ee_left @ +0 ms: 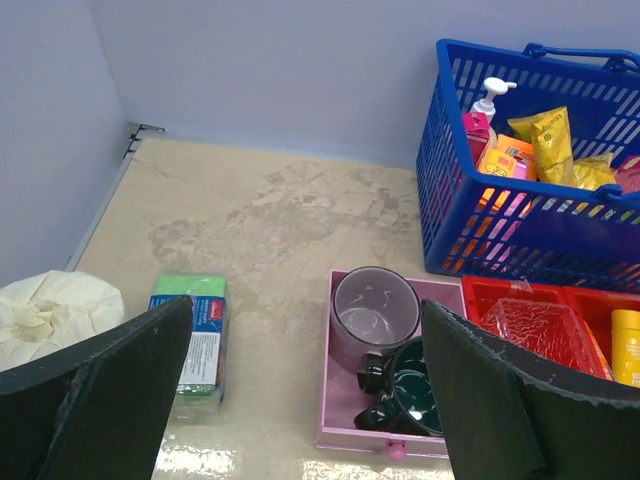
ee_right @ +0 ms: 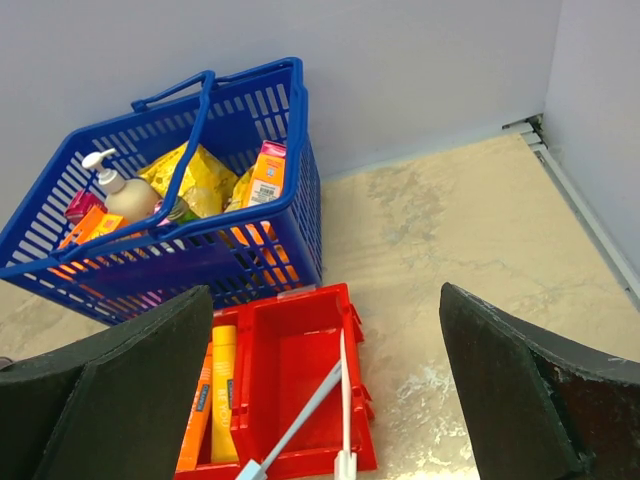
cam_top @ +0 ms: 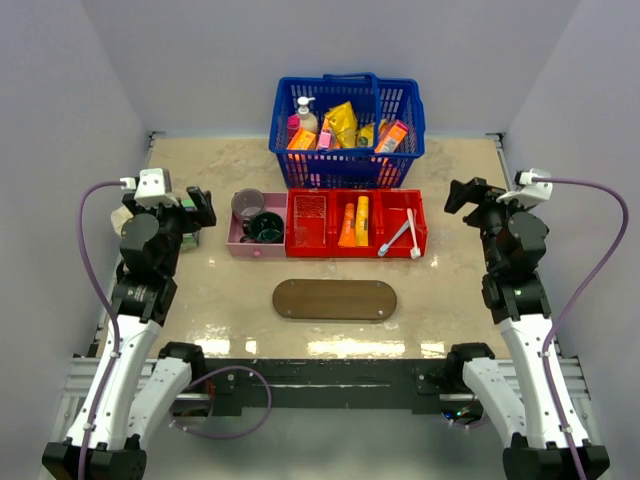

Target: Prepare toiletry sets of a toothbrush and toothpaste on the tray

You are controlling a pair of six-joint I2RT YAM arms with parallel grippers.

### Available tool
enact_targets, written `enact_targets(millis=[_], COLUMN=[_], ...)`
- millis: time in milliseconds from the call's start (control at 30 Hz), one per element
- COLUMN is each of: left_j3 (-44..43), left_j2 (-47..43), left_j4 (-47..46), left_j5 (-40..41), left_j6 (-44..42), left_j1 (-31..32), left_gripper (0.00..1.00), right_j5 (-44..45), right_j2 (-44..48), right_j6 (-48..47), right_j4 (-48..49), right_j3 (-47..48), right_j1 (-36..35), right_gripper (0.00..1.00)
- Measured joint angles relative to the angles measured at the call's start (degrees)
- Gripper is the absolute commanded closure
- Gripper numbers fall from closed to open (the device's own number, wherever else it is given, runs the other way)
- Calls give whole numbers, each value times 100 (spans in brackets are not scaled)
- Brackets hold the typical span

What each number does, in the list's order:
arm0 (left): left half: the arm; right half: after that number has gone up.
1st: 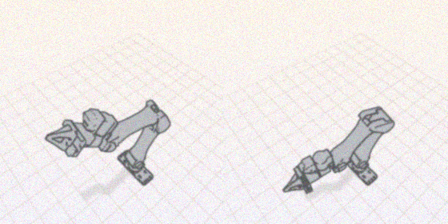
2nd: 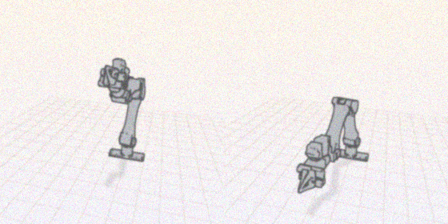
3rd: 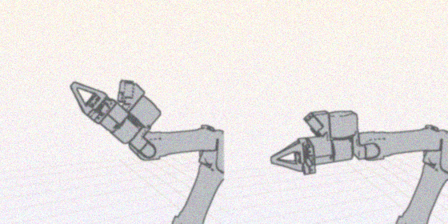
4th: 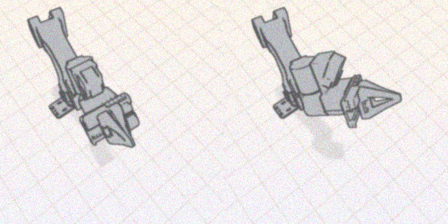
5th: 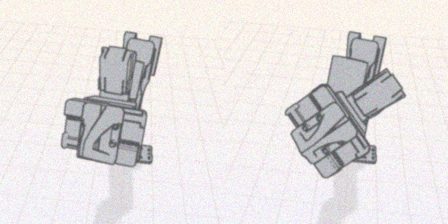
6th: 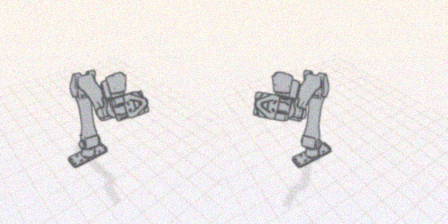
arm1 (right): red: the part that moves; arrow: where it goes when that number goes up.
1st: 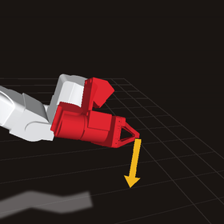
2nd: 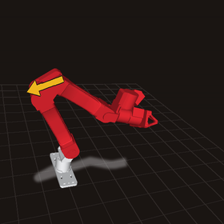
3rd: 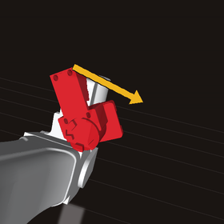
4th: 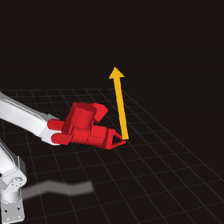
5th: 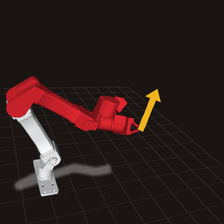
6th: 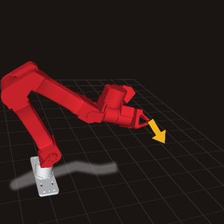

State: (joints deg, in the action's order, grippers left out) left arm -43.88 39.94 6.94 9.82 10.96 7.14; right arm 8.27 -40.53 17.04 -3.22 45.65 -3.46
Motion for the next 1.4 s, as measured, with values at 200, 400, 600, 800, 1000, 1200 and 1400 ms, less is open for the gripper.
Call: enact_targets(millis=[200,400,600,800,1000,1200,1400], left_j3=[0,9,94,256,295,295,284], left_j2=[-11,-28,-2,-2,197,546,1086], left_j4=[2,-7,-22,-157,-243,-271,-243], left_j5=[103,151,118,-210,-509,-643,-645], left_j6=[2,0,-2,-50,-138,-232,-363], left_j1=[0,0,0,0,0,175,702], left_gripper=[0,0,1,5,9,10,10], right_j5=[9,42,61,-190,-516,-479,-330], right_j2=[-85,-83,-81,-203,-634,-892,-1340], right_j6=[-7,-13,-39,-61,-101,-310,-483], right_j4=[-17,-66,-94,-118,-116,-254,-345], right_j3=[9,63,179,212,234,269,457], right_j1=[0,0,0,-2,-264,-662,-1272], right_gripper=[2,3,11,14,16,19,23])
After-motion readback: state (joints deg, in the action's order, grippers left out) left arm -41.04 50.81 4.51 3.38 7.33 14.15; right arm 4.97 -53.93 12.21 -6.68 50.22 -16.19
